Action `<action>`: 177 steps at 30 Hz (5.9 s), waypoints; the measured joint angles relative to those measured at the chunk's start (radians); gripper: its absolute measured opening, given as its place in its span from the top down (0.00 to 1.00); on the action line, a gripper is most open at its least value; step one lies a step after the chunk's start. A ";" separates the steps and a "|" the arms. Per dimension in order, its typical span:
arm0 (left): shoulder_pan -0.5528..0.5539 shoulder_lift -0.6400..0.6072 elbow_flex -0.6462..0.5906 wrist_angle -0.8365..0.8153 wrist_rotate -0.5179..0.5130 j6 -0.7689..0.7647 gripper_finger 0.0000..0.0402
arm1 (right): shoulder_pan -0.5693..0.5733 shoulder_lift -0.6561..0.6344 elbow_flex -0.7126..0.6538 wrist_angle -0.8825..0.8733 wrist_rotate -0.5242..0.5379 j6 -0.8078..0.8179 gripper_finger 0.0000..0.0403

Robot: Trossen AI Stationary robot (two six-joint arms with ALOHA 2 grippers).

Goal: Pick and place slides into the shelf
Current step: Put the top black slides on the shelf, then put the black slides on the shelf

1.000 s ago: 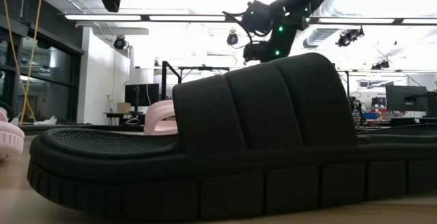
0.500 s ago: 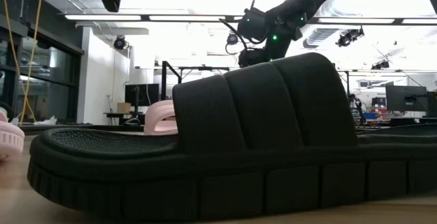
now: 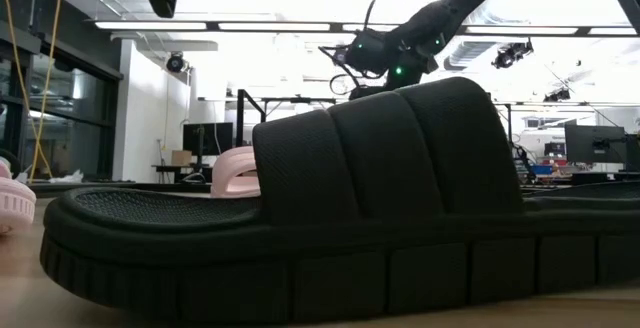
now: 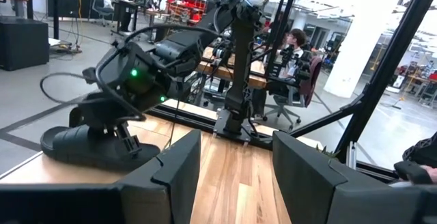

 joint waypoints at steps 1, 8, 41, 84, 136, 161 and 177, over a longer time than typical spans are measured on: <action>0.000 0.000 0.000 0.000 0.000 0.000 0.58 | 0.001 0.008 0.001 0.003 0.000 0.000 1.00; 0.000 0.000 0.000 0.000 0.000 0.000 0.58 | 0.007 0.023 0.002 0.000 -0.001 0.001 0.99; 0.000 0.000 0.000 0.000 0.000 0.000 0.58 | 0.015 0.026 0.000 -0.031 -0.053 0.001 0.74; 0.000 0.000 0.000 -0.007 0.000 -0.001 0.58 | 0.013 0.026 0.117 -0.343 -0.096 0.146 0.74; 0.000 0.000 0.000 -0.013 0.000 -0.001 0.58 | 0.028 -0.083 0.115 -0.504 -0.022 0.264 0.74; 0.000 0.000 0.000 -0.013 0.000 -0.001 0.58 | 0.029 -0.084 0.117 -0.323 -0.426 0.135 0.74; 0.000 0.000 0.000 -0.015 0.000 -0.001 0.58 | 0.087 -0.098 0.117 -0.429 -0.443 0.160 0.74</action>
